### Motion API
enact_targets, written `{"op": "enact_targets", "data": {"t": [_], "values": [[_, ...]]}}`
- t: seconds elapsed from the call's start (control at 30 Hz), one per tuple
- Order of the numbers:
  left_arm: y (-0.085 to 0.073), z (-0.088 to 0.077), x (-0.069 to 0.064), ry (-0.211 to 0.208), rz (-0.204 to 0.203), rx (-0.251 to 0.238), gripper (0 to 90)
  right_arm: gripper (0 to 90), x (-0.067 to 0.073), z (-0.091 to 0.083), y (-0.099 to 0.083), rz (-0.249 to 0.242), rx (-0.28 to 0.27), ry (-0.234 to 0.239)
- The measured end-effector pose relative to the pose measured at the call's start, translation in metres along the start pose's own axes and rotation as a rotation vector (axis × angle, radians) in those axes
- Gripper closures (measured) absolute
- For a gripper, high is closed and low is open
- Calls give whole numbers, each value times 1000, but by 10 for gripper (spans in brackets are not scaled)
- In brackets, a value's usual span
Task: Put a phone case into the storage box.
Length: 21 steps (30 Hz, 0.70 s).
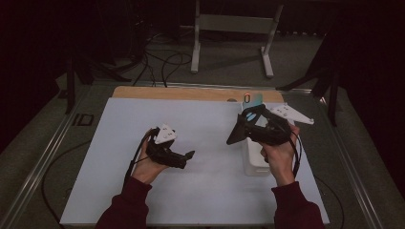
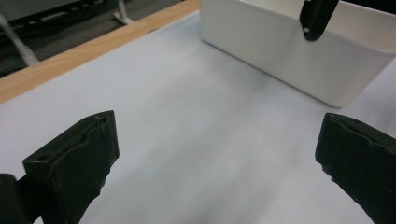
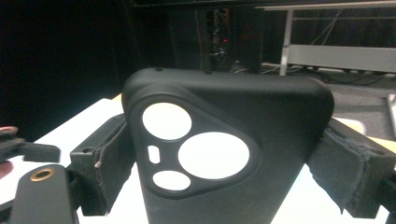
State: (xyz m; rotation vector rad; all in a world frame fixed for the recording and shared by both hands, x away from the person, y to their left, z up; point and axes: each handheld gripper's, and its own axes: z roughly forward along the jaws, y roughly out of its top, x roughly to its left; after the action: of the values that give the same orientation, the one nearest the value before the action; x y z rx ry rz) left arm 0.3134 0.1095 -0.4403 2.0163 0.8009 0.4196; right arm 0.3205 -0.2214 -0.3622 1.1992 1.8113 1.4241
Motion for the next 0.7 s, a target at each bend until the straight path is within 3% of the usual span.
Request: {"op": "enact_targets", "data": {"t": [0.27,0.5,0.7], "values": [[-17,-14,17,74,-19,8,0,134,-13,6,5,18,-7,-53],[-34,-25,29,109,-49,2,0,134,-22,13,9,9,-7,-94],[-41,-36,35,136,-44,-15,0,134,-29,16,11,9,-11,-129]]}}
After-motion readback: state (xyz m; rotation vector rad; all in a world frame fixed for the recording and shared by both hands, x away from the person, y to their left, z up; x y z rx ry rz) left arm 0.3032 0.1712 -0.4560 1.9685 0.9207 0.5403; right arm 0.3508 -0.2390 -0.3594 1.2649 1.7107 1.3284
